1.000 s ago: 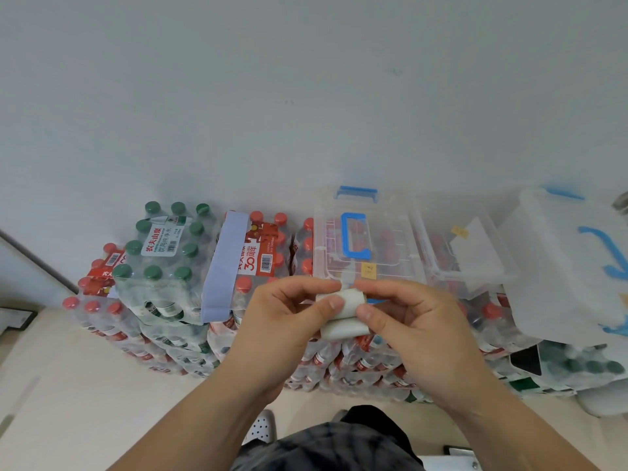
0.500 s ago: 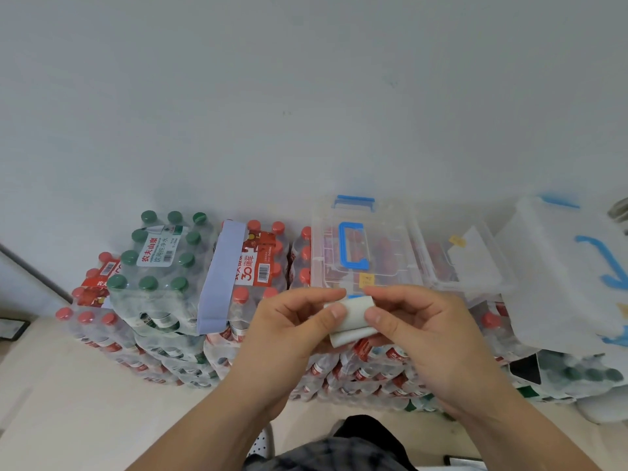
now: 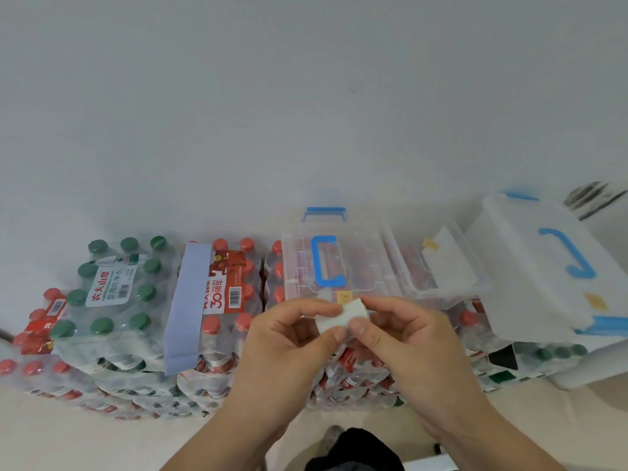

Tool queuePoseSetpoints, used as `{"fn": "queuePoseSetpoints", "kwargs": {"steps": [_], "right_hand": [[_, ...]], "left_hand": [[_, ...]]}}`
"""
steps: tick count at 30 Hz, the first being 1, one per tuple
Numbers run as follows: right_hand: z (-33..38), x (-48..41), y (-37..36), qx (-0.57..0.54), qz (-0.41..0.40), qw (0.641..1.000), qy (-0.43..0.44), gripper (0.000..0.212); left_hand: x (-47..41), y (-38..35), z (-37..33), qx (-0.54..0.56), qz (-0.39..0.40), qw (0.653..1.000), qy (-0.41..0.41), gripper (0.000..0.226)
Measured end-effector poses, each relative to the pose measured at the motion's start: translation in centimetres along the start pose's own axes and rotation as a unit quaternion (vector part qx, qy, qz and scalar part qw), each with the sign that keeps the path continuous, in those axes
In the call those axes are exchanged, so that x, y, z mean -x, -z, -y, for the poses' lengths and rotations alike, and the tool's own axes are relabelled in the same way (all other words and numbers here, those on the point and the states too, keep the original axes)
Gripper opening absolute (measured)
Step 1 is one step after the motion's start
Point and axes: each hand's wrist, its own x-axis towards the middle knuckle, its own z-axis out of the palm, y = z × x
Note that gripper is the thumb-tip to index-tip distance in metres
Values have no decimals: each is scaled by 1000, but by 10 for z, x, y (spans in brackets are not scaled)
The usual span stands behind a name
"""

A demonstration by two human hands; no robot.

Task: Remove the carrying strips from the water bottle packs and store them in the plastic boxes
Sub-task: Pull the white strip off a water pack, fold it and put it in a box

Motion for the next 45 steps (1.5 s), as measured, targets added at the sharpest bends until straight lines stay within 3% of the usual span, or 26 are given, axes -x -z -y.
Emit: {"fn": "queuePoseSetpoints", "kwargs": {"steps": [3,5,10,15,18,21,27,32,36,41,45], "right_hand": [[7,-9,3,40,-5,999,4,36],[11,-16,6,42,-26,999,0,37],[22,-32,24,-79,-110,990,-35,49],[19,-42,59,-110,-184,977,-13,24],[15,-47,85,-114,-208,971,-7,24],[4,-55,112,-148,-231,962,-10,28],[-27,-64,145,-131,-223,965,-40,39],[-52,-77,162,-111,-210,969,-71,38],[-63,-80,164,-83,-204,973,-67,37],[-71,-80,157,-79,-238,965,-81,42],[-83,-72,141,-90,-280,952,-87,35]], "left_hand": [[-16,0,0,-9,59,998,21,43],[-30,-4,-2,-33,82,996,19,41],[-66,-33,-5,-57,125,990,-27,33],[-91,-82,2,-60,170,983,-26,27],[-105,-110,2,-80,212,974,-4,31],[-118,-130,2,-174,246,953,-2,34],[-149,-135,16,-448,238,857,-86,35],[-169,-140,25,-571,293,753,-147,26],[-175,-146,33,-625,352,675,-171,31],[-176,-148,43,-650,382,620,-217,37],[-182,-139,45,-655,402,600,-222,39]]}}
